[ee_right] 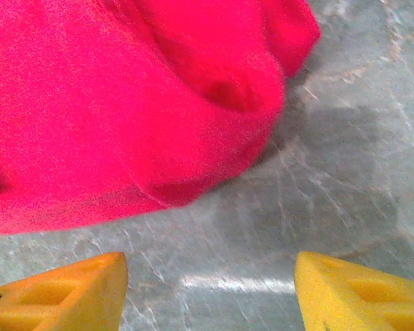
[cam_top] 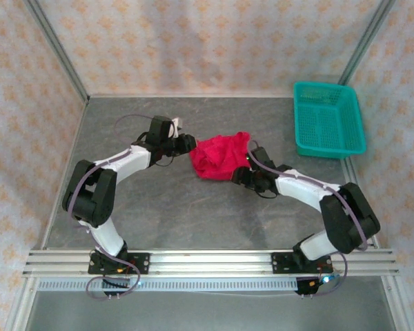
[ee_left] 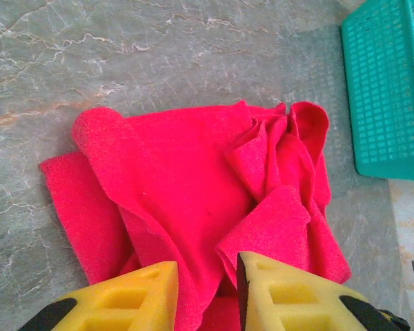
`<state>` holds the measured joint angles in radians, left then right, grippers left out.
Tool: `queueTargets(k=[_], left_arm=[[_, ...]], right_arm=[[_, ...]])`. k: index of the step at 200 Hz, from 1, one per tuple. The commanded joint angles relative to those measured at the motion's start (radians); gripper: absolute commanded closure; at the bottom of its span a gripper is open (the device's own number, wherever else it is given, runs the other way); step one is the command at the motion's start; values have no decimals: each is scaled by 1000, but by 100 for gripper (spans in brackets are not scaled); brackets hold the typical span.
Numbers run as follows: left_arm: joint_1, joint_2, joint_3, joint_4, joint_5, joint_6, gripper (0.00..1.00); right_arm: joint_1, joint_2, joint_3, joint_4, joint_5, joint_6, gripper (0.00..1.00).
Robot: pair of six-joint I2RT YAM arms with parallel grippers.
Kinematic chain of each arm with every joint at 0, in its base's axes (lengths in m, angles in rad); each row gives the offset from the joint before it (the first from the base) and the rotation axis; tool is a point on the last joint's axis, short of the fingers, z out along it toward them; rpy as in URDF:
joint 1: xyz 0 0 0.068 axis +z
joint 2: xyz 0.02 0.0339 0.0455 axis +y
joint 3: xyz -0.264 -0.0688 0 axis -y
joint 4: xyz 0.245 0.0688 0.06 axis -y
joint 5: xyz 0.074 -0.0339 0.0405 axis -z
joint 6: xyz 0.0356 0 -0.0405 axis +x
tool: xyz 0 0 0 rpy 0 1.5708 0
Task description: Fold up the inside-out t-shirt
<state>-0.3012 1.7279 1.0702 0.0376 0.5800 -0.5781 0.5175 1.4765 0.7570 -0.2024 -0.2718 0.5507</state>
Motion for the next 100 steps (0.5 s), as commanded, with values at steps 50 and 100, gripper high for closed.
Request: queueTargets(k=[50,100], left_arm=[[-1,-1,-27,7,17,3,74],[-1,18,-29,26,29,-6,76]], right_arm=[[3,166,55,153,25,14,65],[3,179,84,148,40,-5,68]])
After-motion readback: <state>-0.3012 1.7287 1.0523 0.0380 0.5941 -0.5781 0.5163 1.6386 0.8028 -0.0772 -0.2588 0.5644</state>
